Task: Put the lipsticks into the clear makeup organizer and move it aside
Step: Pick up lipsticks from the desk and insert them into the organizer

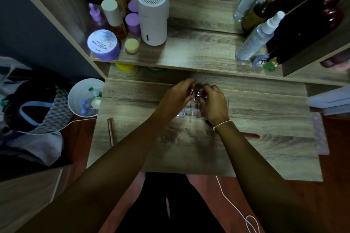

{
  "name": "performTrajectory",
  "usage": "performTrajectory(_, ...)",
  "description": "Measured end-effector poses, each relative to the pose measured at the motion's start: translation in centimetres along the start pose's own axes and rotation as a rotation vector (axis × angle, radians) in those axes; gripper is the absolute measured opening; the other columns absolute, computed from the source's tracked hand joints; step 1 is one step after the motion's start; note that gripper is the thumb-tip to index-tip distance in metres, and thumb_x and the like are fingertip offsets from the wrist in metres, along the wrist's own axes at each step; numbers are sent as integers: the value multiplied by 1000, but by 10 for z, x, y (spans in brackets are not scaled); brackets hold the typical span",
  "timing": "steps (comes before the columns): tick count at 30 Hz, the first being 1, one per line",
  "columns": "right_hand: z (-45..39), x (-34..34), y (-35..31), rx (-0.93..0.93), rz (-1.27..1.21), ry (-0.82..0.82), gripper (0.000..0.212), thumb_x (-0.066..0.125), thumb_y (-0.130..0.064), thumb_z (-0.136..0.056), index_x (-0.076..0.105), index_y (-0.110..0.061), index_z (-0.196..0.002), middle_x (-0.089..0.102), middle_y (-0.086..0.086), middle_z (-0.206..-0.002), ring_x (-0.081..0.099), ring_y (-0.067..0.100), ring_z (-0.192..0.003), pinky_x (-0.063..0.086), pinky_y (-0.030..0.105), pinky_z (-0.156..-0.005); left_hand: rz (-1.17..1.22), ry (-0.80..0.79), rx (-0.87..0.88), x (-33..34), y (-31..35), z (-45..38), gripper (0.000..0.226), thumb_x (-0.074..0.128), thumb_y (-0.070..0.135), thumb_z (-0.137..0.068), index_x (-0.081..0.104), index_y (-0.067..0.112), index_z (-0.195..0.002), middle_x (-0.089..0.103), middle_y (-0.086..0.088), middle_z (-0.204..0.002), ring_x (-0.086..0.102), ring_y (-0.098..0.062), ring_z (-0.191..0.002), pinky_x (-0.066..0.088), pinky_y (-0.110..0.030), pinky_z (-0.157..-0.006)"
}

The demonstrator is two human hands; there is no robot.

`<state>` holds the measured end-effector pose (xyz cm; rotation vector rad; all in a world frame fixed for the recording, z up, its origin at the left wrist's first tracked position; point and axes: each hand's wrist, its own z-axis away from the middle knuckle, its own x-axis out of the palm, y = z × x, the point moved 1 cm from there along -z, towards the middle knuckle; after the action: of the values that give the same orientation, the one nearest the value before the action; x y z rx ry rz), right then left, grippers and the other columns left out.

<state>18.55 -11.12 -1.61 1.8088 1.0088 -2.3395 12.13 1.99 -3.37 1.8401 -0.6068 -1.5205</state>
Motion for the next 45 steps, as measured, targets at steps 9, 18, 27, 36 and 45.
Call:
performTrajectory(9, 9, -4, -3, -13, -38, 14, 42, 67, -6, -83, 61, -15, -123, 61, 12, -123, 61, 28, -109, 50, 40, -94, 5, 28, -27, -7, 2, 11, 56, 70, 10, -83, 46, 2, -132, 57, -19, -124, 59, -26, -110, 42, -23, -90)
performTrajectory(18, 24, -3, -1, -12, -12, 46, 48, 65, -10, -86, 52, -17, -131, 58, 10, -129, 54, 27, -119, 46, 45, -99, -180, 33, -1, -12, 6, 31, 59, 65, 20, -88, 41, 6, -139, 45, -20, -142, 45, -32, -128, 39, -39, -106)
performTrajectory(27, 34, -6, 2, -95, 17, 52, 44, 63, -11, -88, 55, -16, -131, 59, 13, -126, 52, 30, -119, 44, 46, -101, -323, 0, 32, -10, 12, 43, 67, 63, 12, -85, 32, 11, -145, 34, -19, -150, 34, -33, -137, 35, -43, -107)
performTrajectory(36, 36, -9, 5, -124, 109, 55, 47, 59, -19, -92, 49, -18, -138, 56, 12, -131, 48, 30, -122, 42, 43, -103, -371, 22, 6, -8, 18, 49, 71, 61, 14, -86, 26, 14, -147, 25, -17, -154, 26, -33, -141, 27, -46, -110)
performTrajectory(45, 84, -25, 28, -157, -77, 296, 26, 59, -15, -91, 61, -14, -117, 62, 13, -111, 55, 29, -102, 47, 41, -87, -279, 225, -78, -16, 14, 94, 47, 49, 21, -91, 48, 2, -134, 46, -23, -140, 44, -36, -129, 41, -50, -104)
